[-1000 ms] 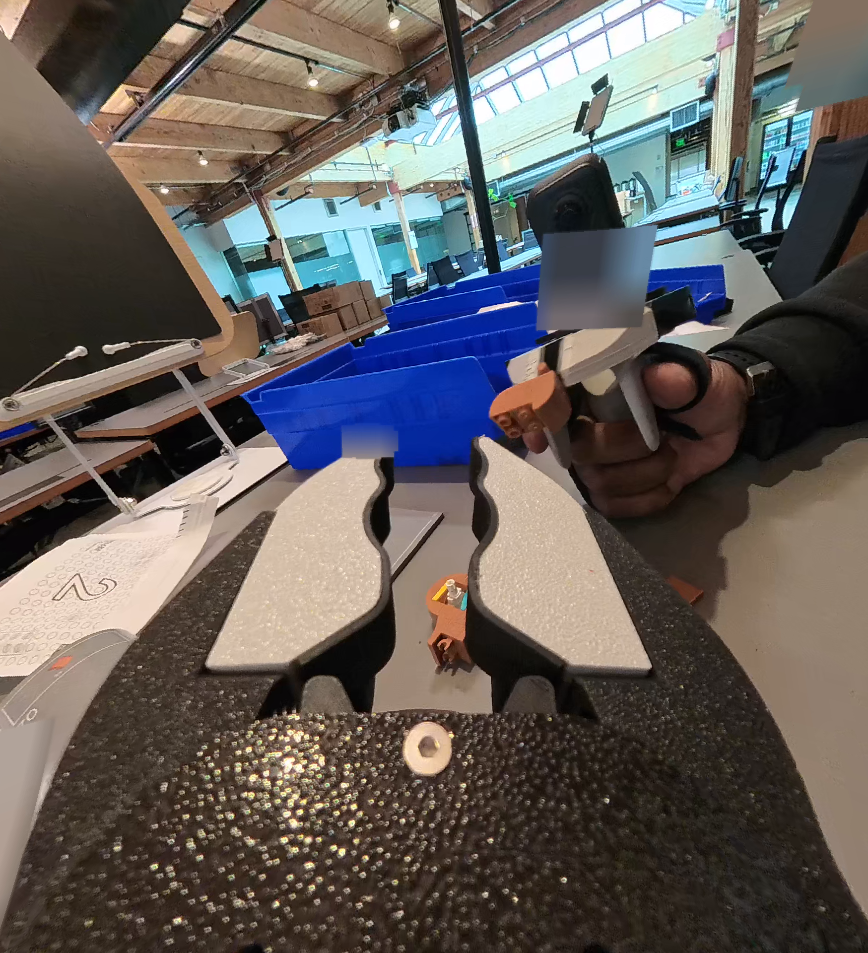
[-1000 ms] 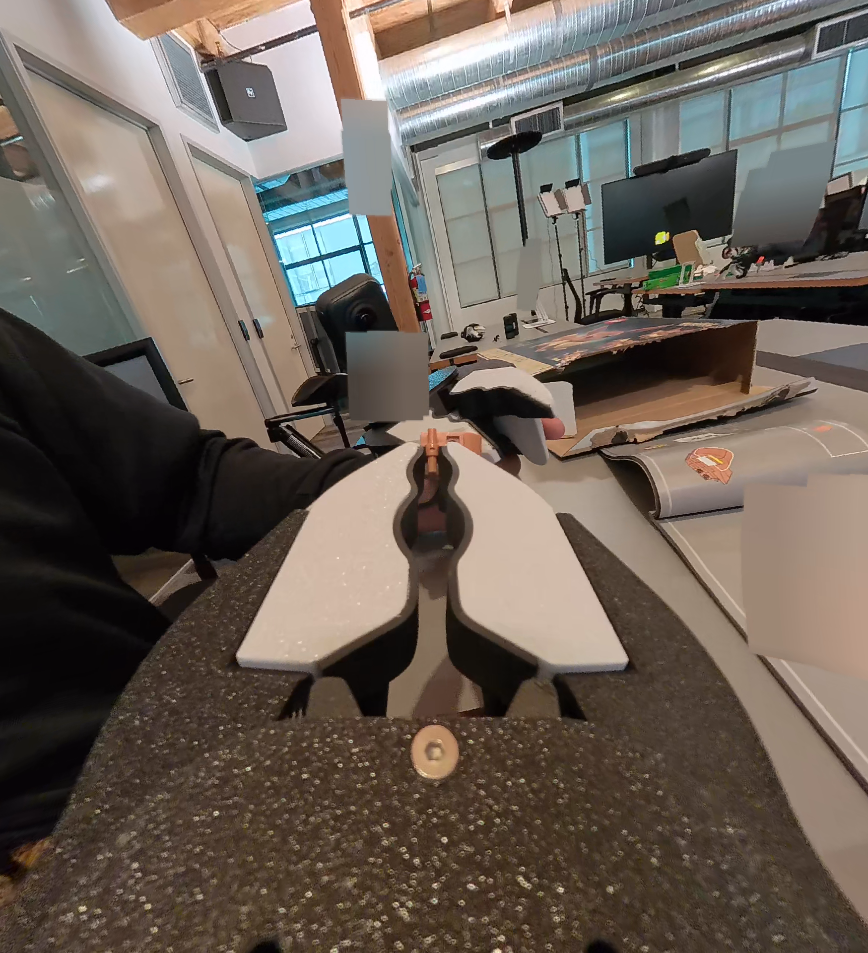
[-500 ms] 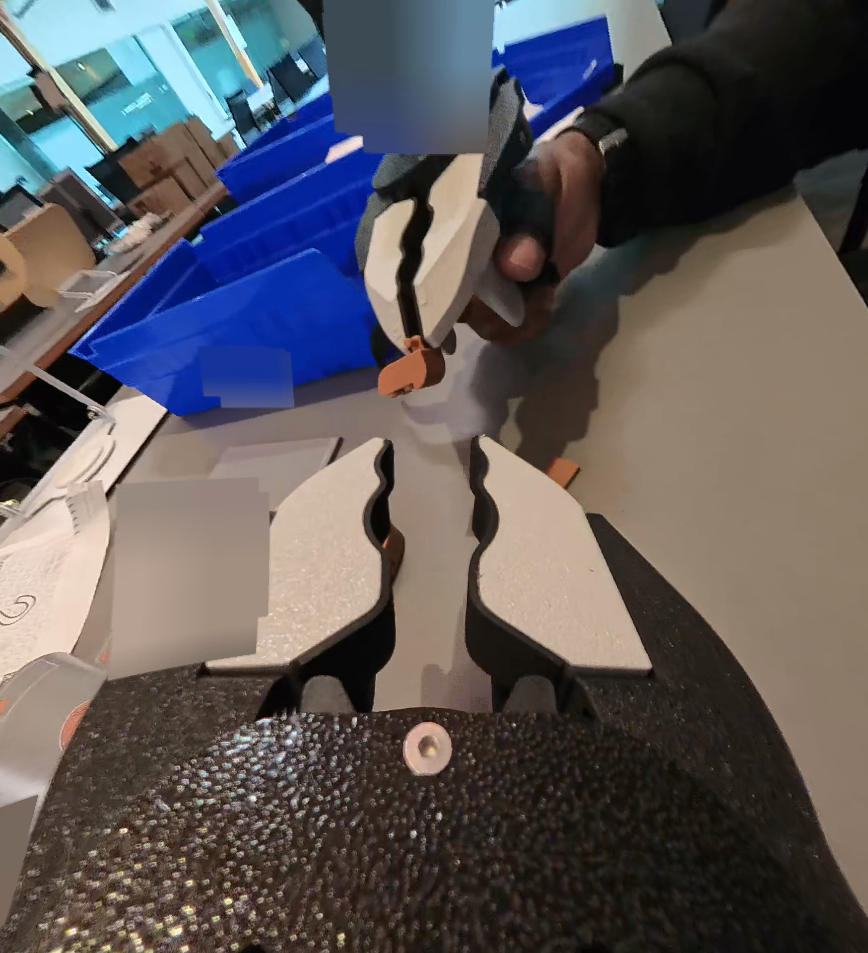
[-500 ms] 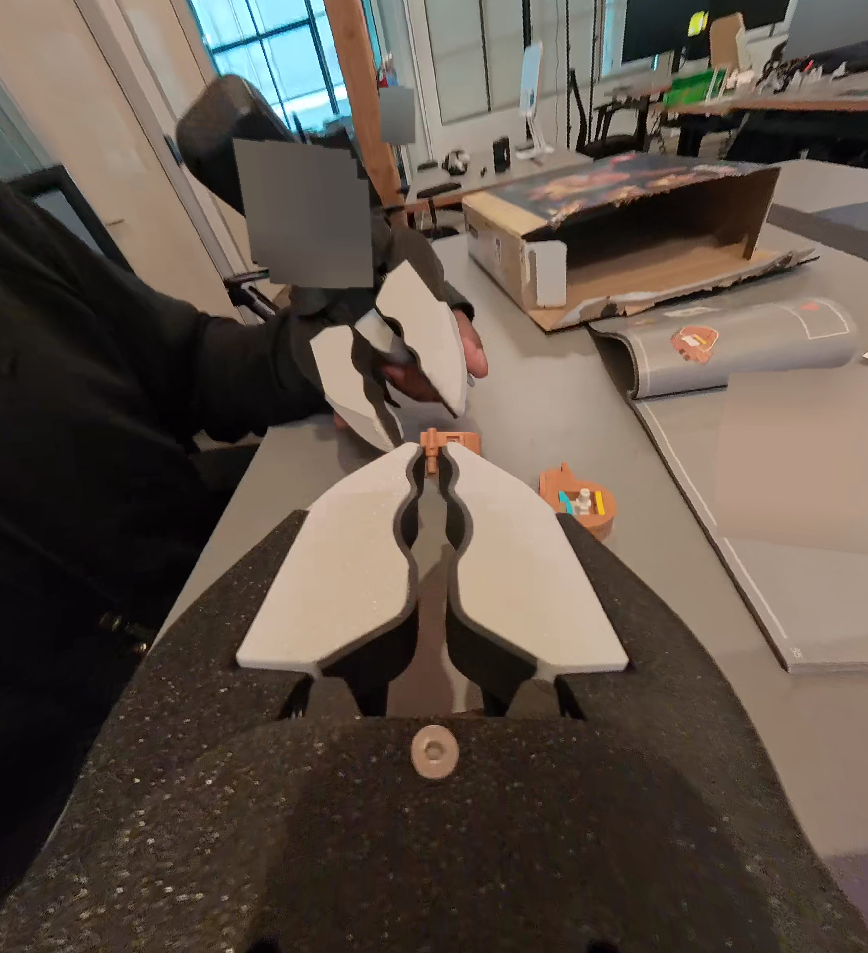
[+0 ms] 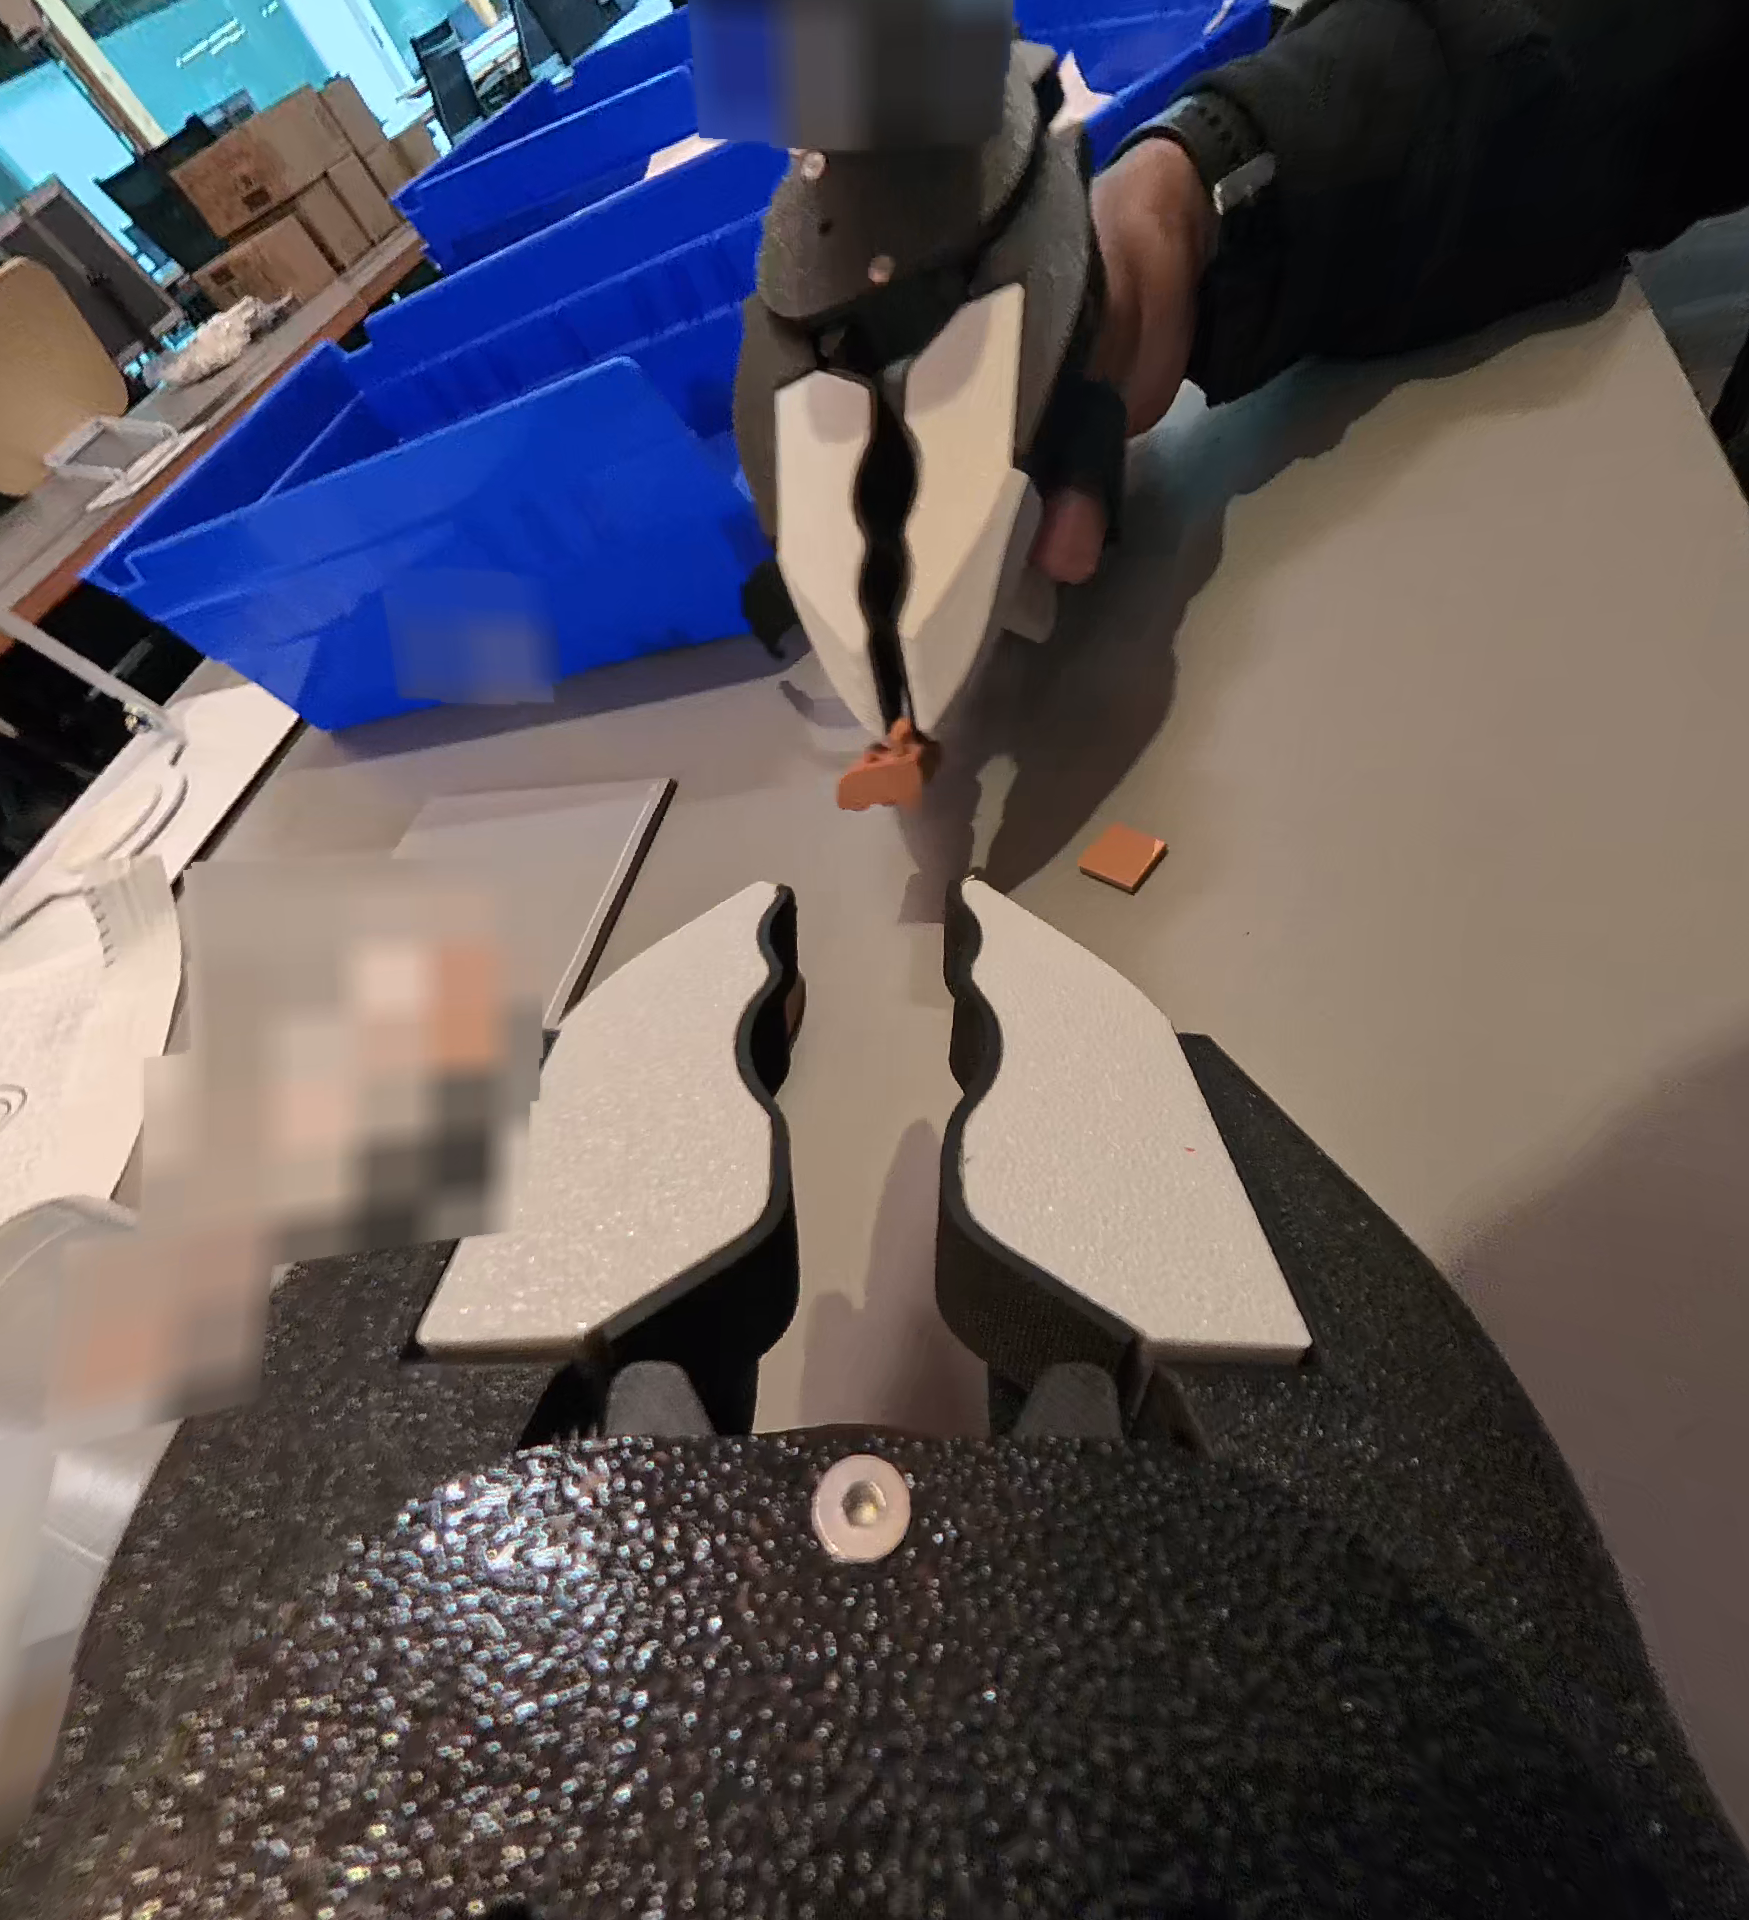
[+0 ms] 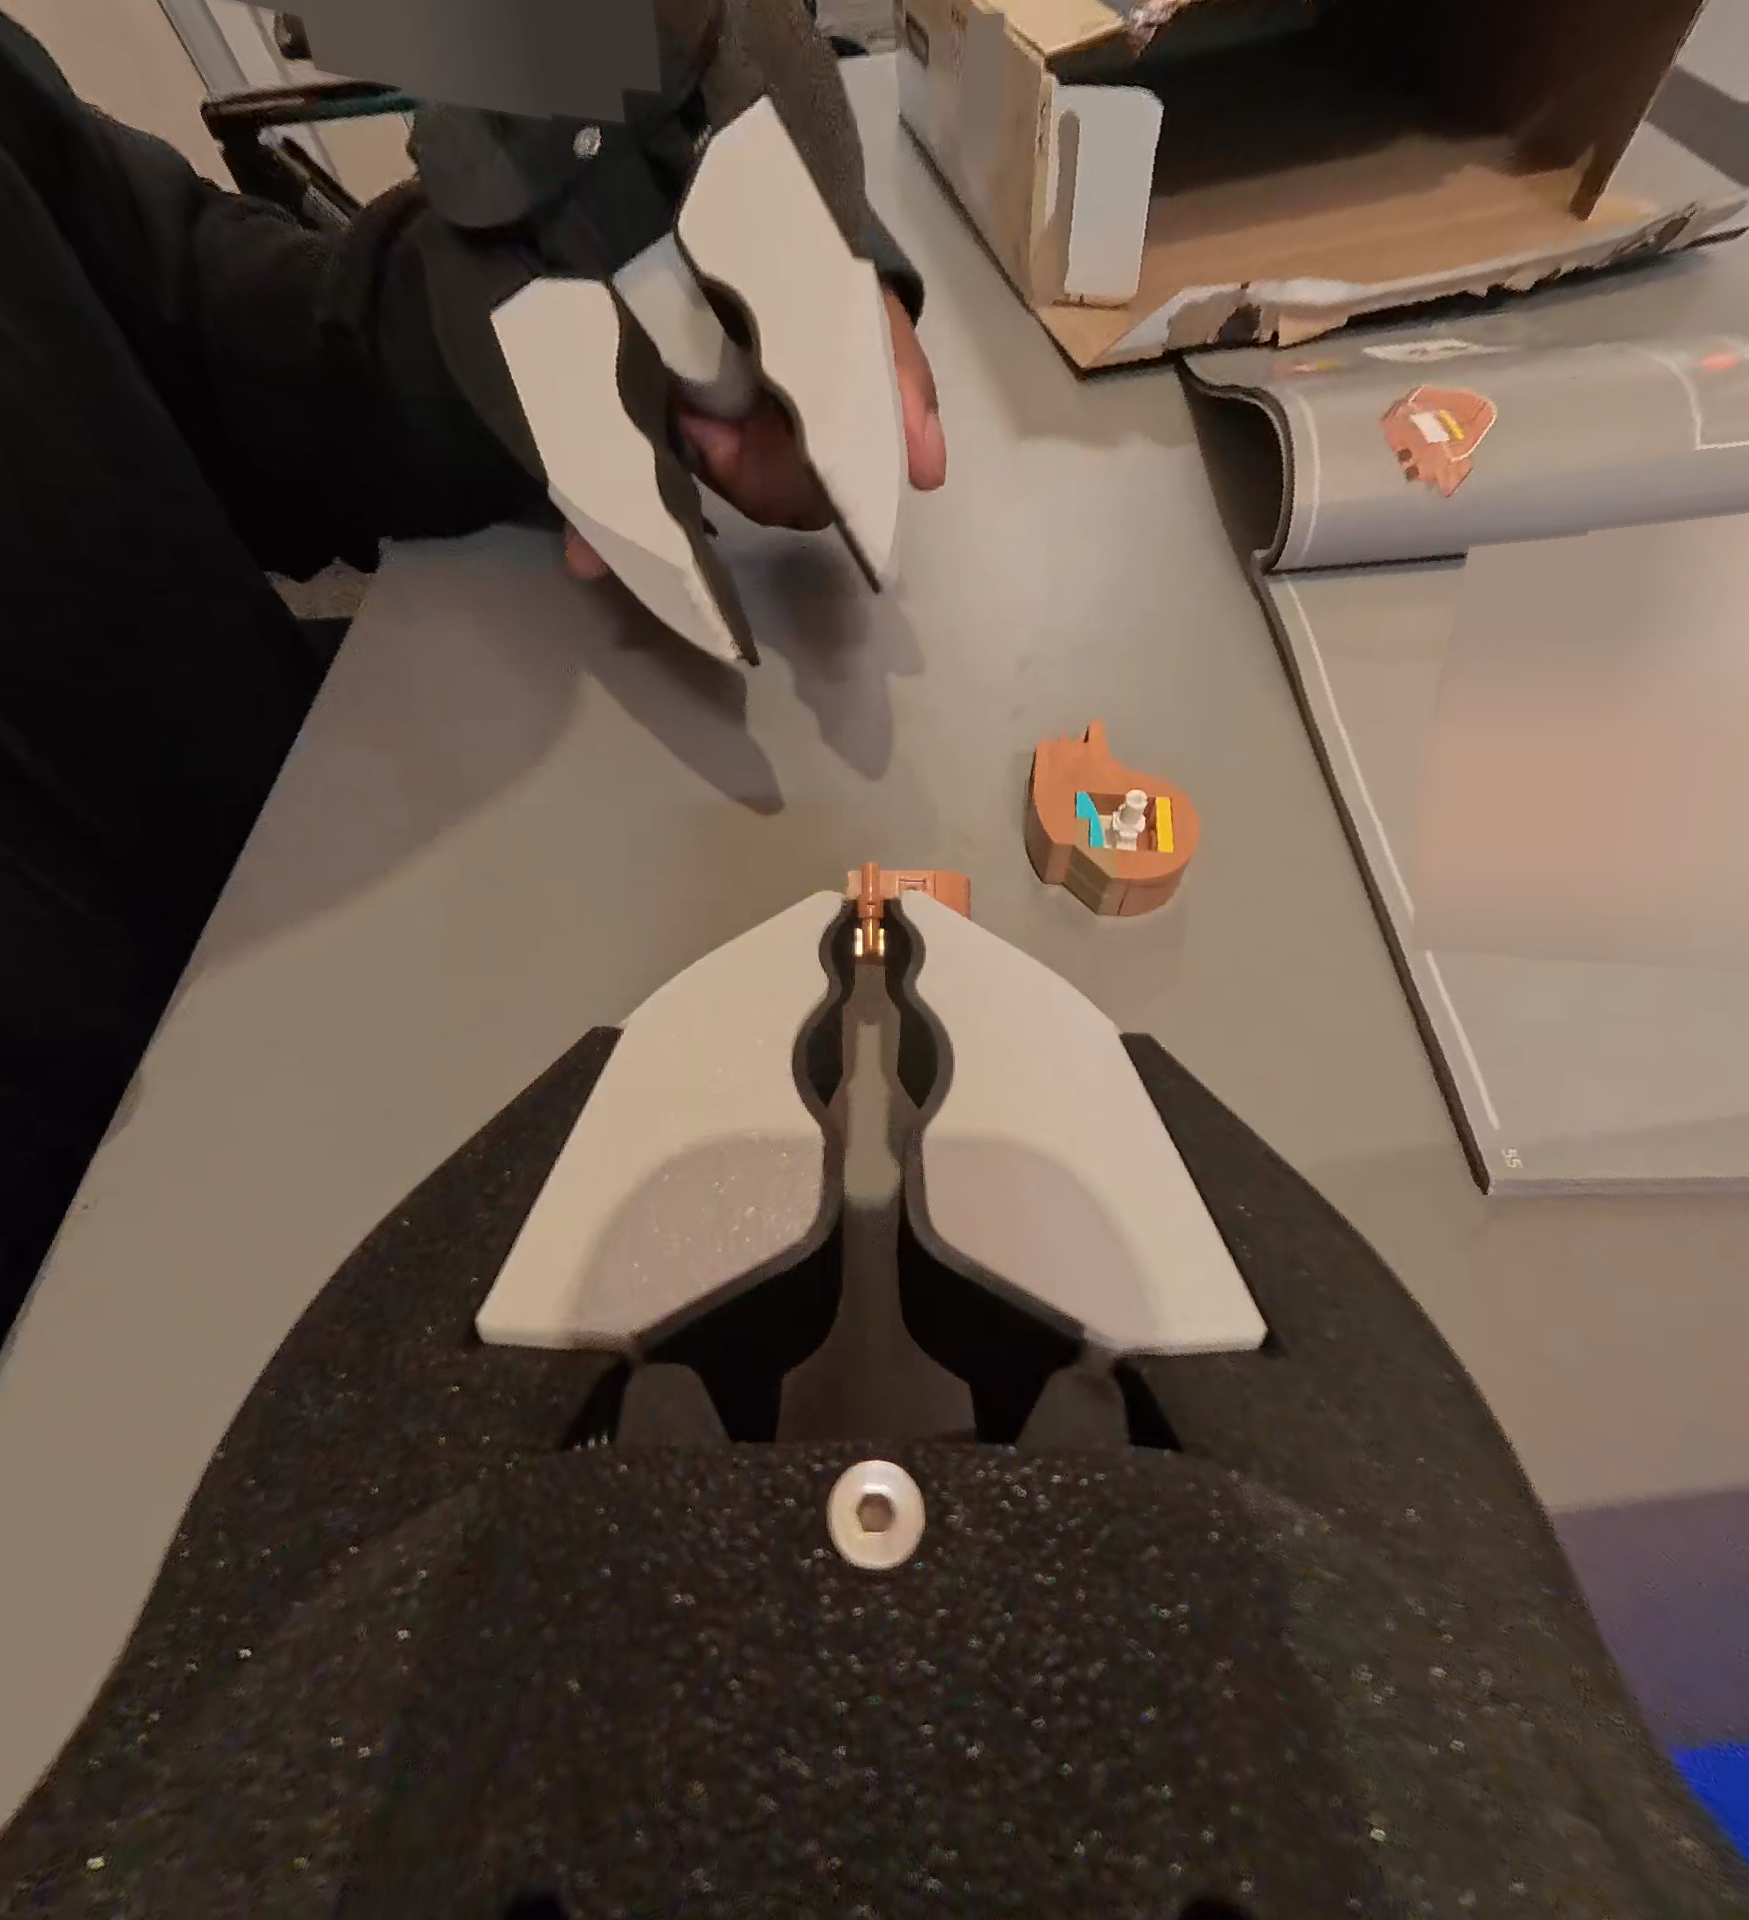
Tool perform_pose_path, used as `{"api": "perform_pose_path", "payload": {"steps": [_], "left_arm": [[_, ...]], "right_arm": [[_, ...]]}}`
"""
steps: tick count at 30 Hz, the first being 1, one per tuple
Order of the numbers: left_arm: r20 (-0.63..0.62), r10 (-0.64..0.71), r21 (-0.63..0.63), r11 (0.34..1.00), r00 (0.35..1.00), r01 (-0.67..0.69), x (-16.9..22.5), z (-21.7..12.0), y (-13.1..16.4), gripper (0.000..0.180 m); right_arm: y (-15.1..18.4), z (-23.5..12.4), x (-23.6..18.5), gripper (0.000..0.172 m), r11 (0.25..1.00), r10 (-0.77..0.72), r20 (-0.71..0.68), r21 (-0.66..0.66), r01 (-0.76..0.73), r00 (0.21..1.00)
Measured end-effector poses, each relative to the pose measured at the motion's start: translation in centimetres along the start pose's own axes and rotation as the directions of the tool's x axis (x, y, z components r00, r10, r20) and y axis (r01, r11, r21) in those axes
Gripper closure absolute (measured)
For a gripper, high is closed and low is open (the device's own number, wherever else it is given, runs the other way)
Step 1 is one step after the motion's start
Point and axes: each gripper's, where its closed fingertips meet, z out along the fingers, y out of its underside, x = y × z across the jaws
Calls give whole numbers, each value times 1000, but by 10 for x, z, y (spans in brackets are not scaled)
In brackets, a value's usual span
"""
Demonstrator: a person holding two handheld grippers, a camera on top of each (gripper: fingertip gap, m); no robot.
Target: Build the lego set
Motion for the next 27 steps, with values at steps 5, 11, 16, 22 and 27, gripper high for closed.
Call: {"api": "perform_pose_path", "payload": {"steps": [5, 11, 16, 22, 27], "left_arm": [[8, -43, -6, 999, 999, 43, -4, -1, 3, 154], [-8, -59, -9, 998, 998, 58, -2, 0, 4, 154], [-11, -67, -14, 998, 998, 66, -1, 1, 5, 154], [-10, -69, -20, 997, 998, 69, -1, 2, 6, 155], [-16, -72, -24, 997, 997, 71, 0, 3, 7, 155]], "right_arm": [[-1, 0, 2, 167, 1000, 16, 7, 10, -16, 1000], [-1, -1, 3, 167, 1000, 27, 7, 14, -27, 1000], [1, 1, 1, 167, 1000, 12, 6, -2, -12, 1000], [2, 1, 0, 167, 1000, 9, 5, -8, -9, 1000], [3, 2, 0, 167, 1000, 6, 5, -15, -6, 1000]]}}
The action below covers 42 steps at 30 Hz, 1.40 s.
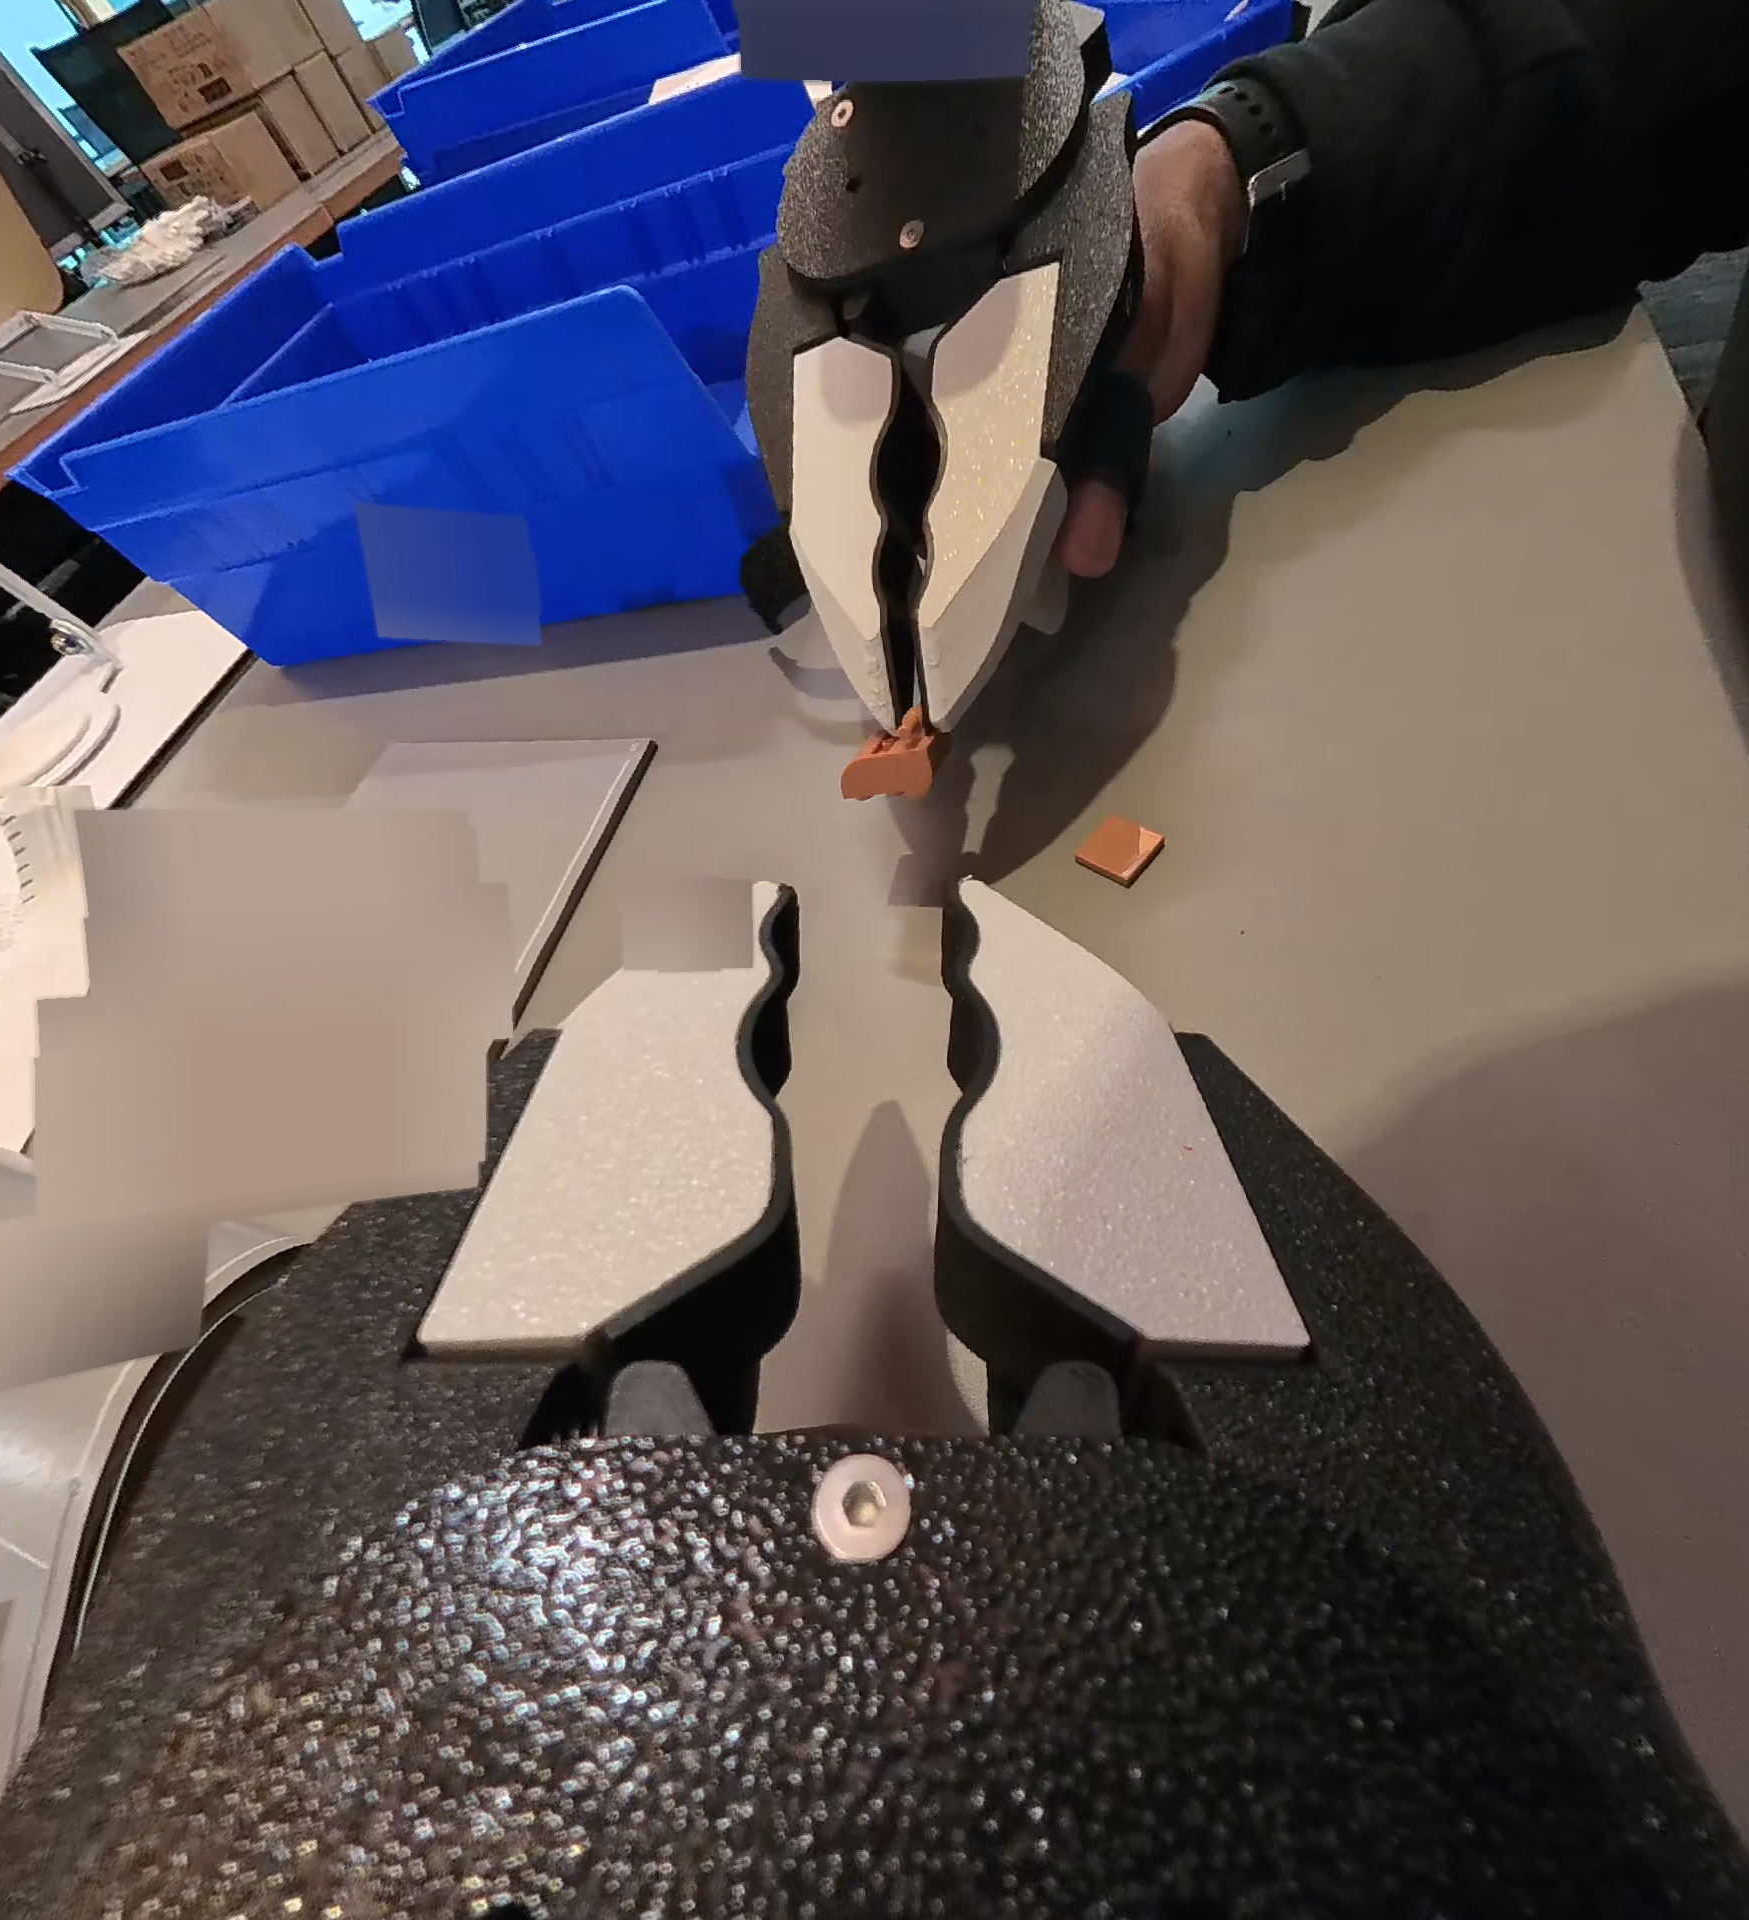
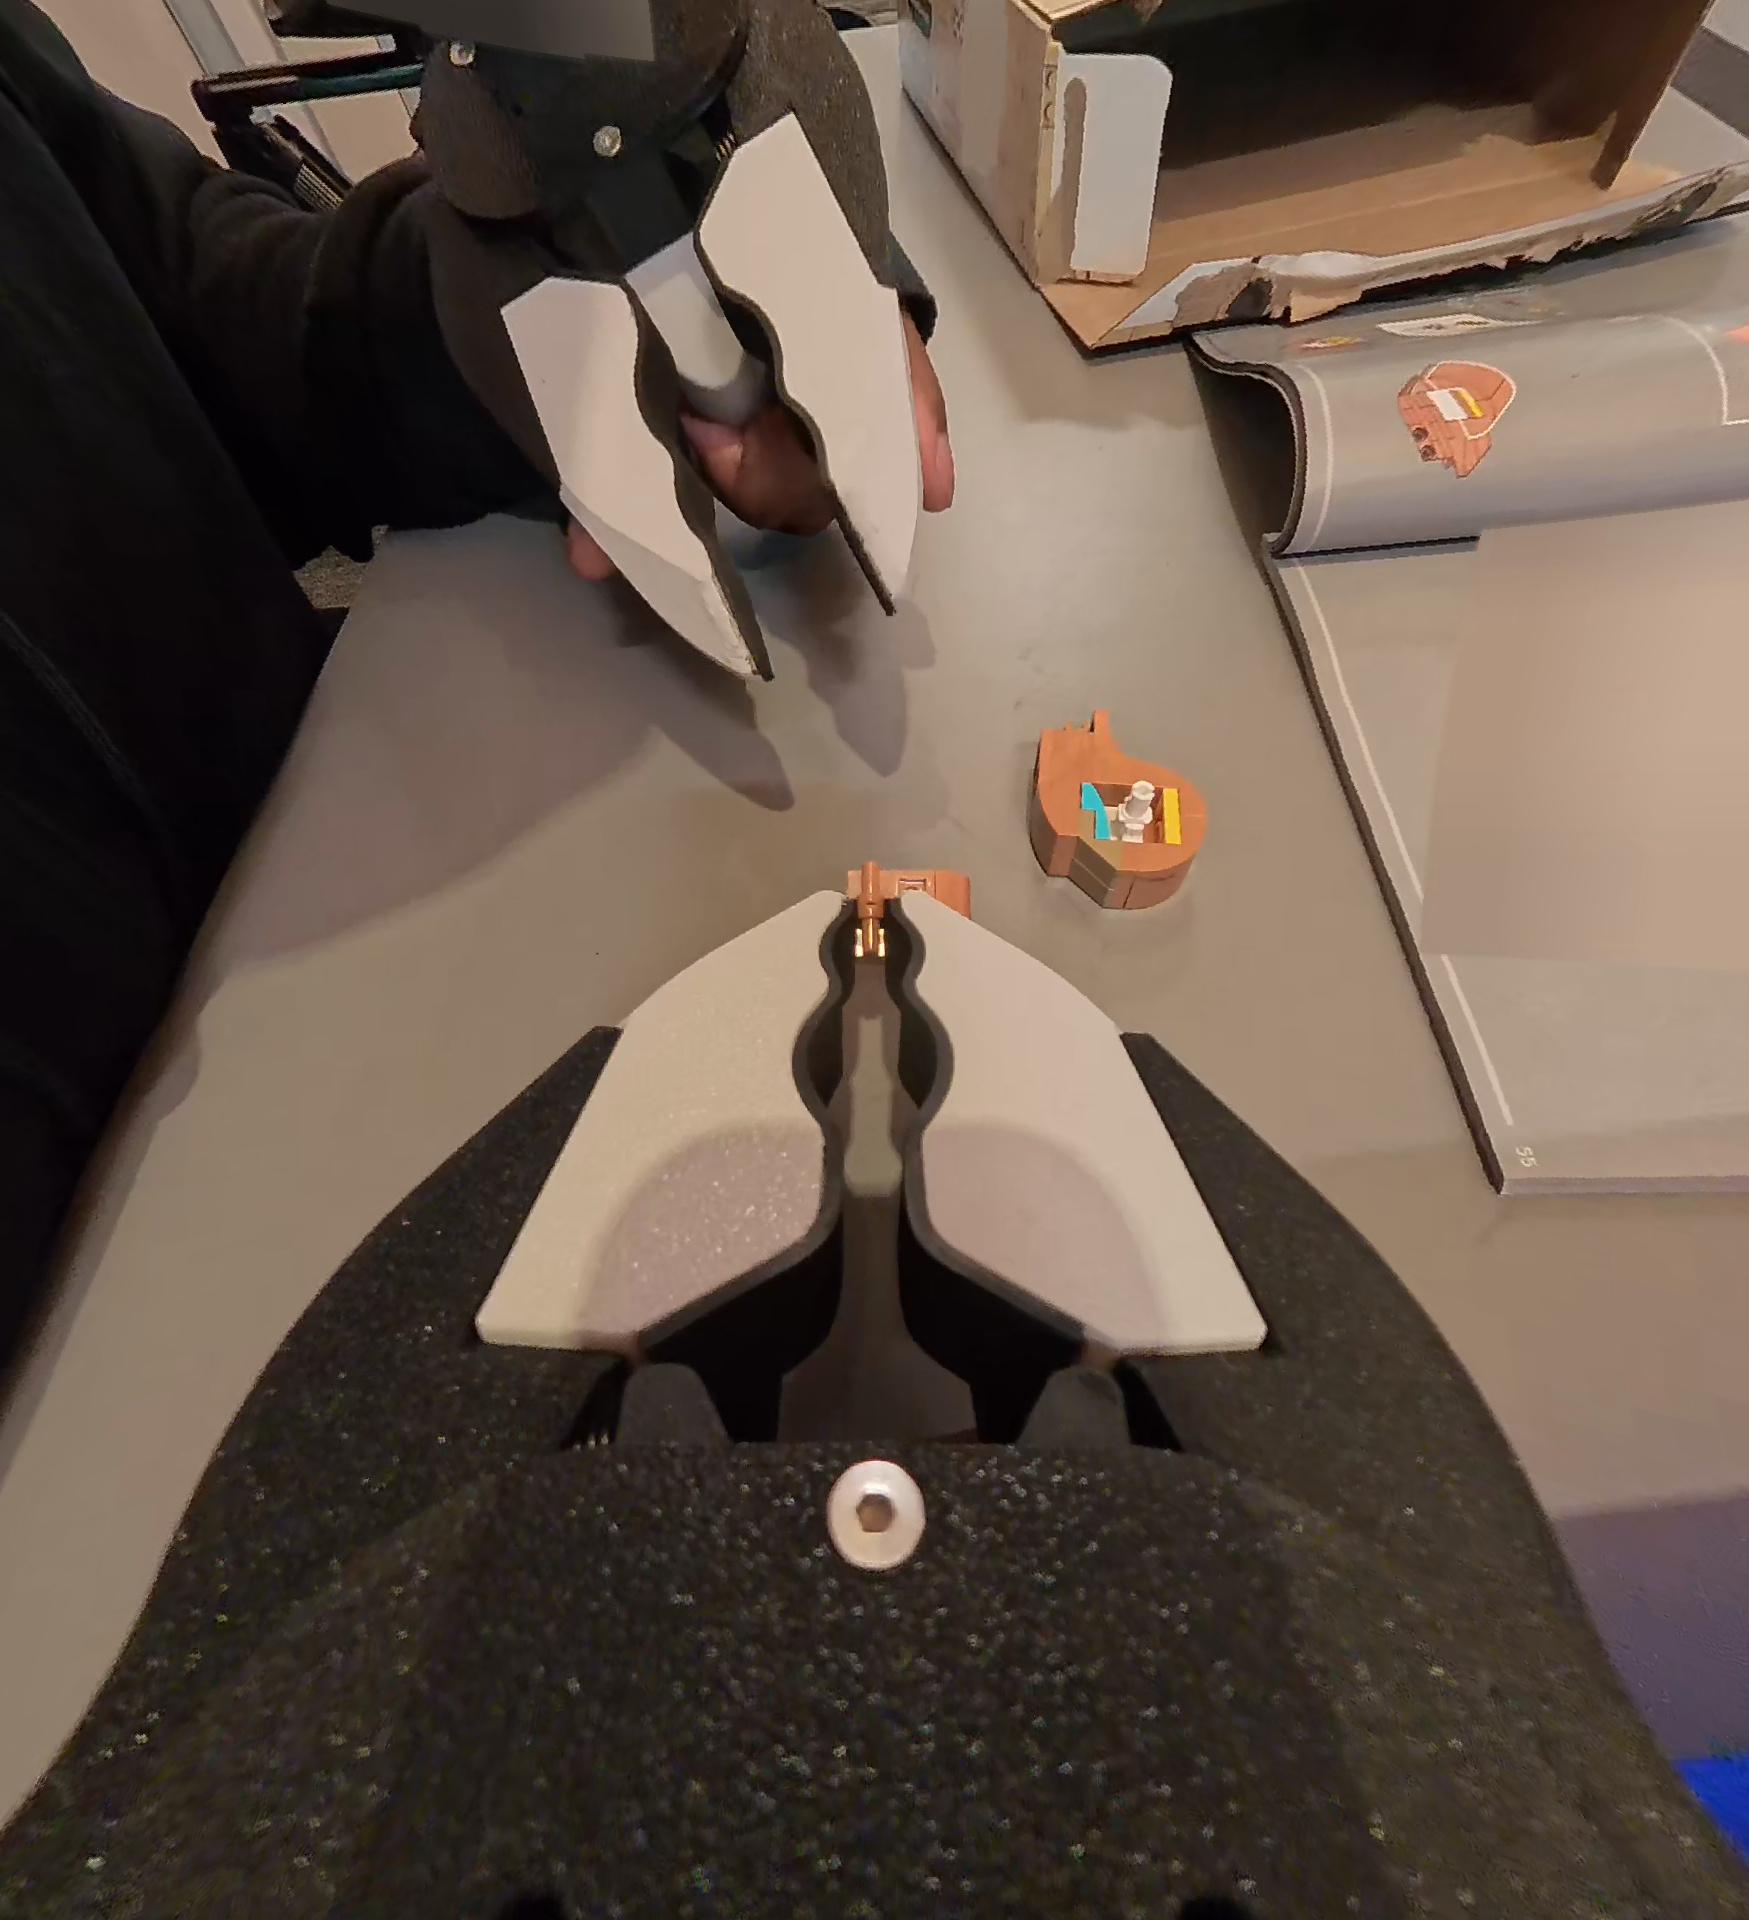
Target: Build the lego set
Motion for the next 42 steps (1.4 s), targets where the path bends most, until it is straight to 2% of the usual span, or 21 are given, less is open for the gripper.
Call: {"api": "perform_pose_path", "payload": {"steps": [25, 37, 42], "left_arm": [[-40, -54, 8, 998, 998, 55, 3, 6, 1, 155], [-50, -40, -8, 999, 998, 40, 7, 7, 2, 155], [-52, -37, -12, 999, 998, 37, 7, 7, 2, 155]], "right_arm": [[3, 3, -6, 167, 997, -68, -5, -30, 68, 998], [32, 2, -14, 167, 968, -102, 75, -223, 116, 992], [36, 0, -13, 167, 962, -101, 81, -246, 118, 992]]}}
